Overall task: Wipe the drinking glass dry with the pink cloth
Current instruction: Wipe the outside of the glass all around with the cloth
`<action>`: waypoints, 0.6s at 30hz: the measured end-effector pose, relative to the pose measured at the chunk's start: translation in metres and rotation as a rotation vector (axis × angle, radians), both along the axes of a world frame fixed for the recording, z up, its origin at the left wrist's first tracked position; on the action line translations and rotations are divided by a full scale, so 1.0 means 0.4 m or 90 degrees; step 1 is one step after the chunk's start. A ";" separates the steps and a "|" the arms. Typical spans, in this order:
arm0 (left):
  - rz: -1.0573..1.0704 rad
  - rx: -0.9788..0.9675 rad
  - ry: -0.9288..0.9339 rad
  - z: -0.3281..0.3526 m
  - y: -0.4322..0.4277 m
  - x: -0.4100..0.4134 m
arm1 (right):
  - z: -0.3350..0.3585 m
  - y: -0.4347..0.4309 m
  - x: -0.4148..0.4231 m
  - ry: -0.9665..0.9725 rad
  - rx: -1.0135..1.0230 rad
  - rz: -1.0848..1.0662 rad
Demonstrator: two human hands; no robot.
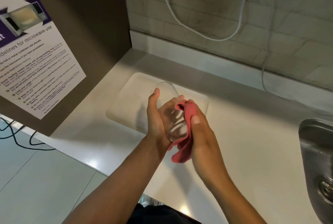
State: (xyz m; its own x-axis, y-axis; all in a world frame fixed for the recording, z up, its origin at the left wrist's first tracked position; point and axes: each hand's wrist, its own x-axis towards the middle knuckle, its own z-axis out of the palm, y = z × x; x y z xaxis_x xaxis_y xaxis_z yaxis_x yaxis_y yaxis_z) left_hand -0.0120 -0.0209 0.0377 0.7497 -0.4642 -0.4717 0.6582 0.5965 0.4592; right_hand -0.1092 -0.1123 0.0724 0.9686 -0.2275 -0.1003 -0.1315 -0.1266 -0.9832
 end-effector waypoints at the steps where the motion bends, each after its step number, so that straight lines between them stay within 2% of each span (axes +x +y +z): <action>1: -0.011 -0.018 0.006 -0.001 0.000 0.000 | 0.002 0.005 -0.006 -0.047 -0.088 0.006; 6: -0.050 -0.099 0.063 -0.001 0.002 0.001 | -0.045 -0.031 0.000 -0.270 -0.521 0.046; 8: -0.076 -0.128 0.084 0.002 -0.001 -0.005 | -0.053 -0.070 0.022 -0.371 -0.646 0.082; 10: -0.052 -0.103 0.104 -0.008 -0.013 -0.009 | -0.043 -0.104 0.053 -0.443 -0.733 0.132; 12: -0.037 -0.095 0.114 -0.009 -0.019 -0.012 | -0.028 -0.114 0.079 -0.415 -0.702 0.150; 16: -0.009 -0.146 0.130 0.003 -0.031 -0.003 | -0.040 -0.071 0.081 -0.262 -0.367 0.055; 18: 0.026 -0.166 0.118 0.009 -0.032 -0.007 | -0.060 -0.059 0.070 -0.312 -0.365 0.025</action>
State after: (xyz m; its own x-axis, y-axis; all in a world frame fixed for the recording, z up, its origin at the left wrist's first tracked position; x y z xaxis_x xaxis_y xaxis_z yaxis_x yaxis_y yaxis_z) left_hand -0.0148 -0.0336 0.0414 0.6823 -0.5588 -0.4713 0.6895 0.7061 0.1610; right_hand -0.0810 -0.1359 0.0484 0.8803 -0.0788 0.4678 0.3189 -0.6316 -0.7066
